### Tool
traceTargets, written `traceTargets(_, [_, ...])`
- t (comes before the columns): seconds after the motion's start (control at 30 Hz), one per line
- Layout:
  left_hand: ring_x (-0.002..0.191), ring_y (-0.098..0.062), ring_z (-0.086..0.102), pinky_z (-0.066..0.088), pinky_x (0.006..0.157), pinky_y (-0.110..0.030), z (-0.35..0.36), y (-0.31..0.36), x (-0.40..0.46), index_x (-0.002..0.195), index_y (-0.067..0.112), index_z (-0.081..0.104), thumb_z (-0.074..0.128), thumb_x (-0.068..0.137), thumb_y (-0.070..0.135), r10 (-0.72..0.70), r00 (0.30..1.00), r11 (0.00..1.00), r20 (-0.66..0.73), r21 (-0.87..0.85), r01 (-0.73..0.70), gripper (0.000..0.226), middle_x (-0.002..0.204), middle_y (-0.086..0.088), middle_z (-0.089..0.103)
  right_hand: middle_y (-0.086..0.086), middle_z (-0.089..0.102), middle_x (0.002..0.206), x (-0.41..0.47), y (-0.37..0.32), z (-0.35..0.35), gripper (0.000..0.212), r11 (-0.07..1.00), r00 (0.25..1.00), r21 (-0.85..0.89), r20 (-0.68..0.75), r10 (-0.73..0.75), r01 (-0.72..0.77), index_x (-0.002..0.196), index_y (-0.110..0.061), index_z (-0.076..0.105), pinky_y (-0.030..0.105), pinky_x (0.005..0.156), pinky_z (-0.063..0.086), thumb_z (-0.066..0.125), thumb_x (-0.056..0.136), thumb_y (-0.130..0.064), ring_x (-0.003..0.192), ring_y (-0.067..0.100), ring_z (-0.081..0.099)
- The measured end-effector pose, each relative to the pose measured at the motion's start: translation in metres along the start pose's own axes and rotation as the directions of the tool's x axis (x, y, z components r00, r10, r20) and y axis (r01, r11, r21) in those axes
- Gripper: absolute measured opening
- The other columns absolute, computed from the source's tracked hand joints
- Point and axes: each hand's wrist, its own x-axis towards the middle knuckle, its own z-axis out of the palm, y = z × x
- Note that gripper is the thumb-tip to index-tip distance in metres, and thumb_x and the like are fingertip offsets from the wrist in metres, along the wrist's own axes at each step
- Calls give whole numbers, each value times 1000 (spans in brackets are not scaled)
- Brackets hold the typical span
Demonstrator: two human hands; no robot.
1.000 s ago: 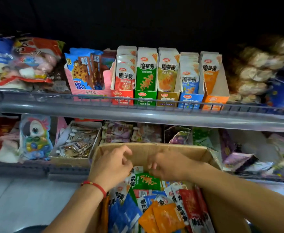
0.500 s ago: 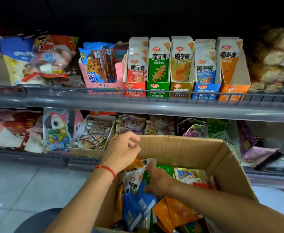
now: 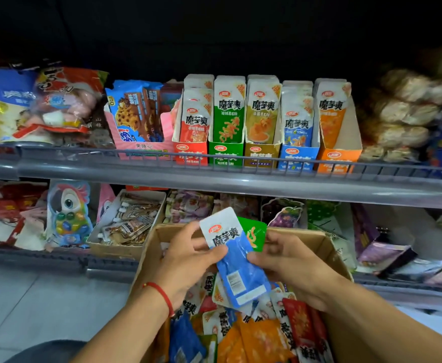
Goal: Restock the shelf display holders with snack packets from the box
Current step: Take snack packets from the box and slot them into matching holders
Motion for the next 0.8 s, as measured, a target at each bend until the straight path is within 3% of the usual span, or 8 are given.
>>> traceTargets(0.07, [93,-21,76,63,77,-39,1,8,-1,122,17,63,76,86,-1,25,999,998,-22,-49,-26,42,100,-2,80,18,76,108,-8,-7,-1,18,996,1000,81,-10,-25,25,113,-5,67,48,87,58,67,97,-13,99,33,75])
traceTargets(0.13, [86,-21,77,60,60,-30,-4,13,3,114,13,64,73,87,-3,31,996,996,-87,-84,-38,33,96,-4,80,8,78,91,-13,-14,-4,5,988,989,107,-113,-98,111,95,-7,70,32,70,61,66,97,-11,81,20,76])
traceTargets(0.2, [82,-18,77,56,54,-27,-10,16,8,112,12,65,72,88,-4,20,989,997,-147,-74,-31,29,95,-4,80,4,73,77,-14,-18,-13,16,976,949,61,-256,-185,207,80,-11,65,25,60,55,69,95,-13,67,13,71])
traceTargets(0.3, [84,-16,77,59,65,-33,-11,15,8,108,13,67,67,91,-4,8,990,1000,-141,-14,-10,24,94,-2,80,9,78,94,-15,-22,-27,8,960,921,81,-313,-232,269,102,-8,70,37,71,60,66,97,-14,85,25,76])
traceTargets(0.4, [88,-18,76,62,75,-40,-2,12,0,109,16,67,65,93,-4,-5,995,1000,-102,-8,5,26,92,-1,80,17,77,103,-17,-24,-33,20,922,933,281,-316,-172,266,113,1,65,34,72,64,65,96,-8,95,33,76])
traceTargets(0.5, [92,-25,75,62,75,-42,8,12,-5,115,13,65,58,98,-2,-54,998,974,-28,-223,47,24,101,-9,78,21,76,103,-14,-18,-30,23,883,941,405,-321,-106,237,113,3,64,36,75,65,69,92,-5,92,34,76])
traceTargets(0.67, [97,-28,73,56,91,-53,14,14,-5,125,14,62,55,100,8,-16,998,872,56,-489,41,26,112,-13,76,13,79,89,-12,-6,-14,28,979,950,205,-310,46,19,108,-1,70,32,62,57,81,85,-13,71,24,68])
traceTargets(0.8, [100,-28,73,55,96,-55,15,16,-8,123,13,60,67,89,1,48,998,903,34,-428,-29,37,111,-11,76,7,80,93,-17,-1,-3,26,993,982,33,-151,117,-113,101,-12,77,39,80,61,84,83,-29,86,27,77])
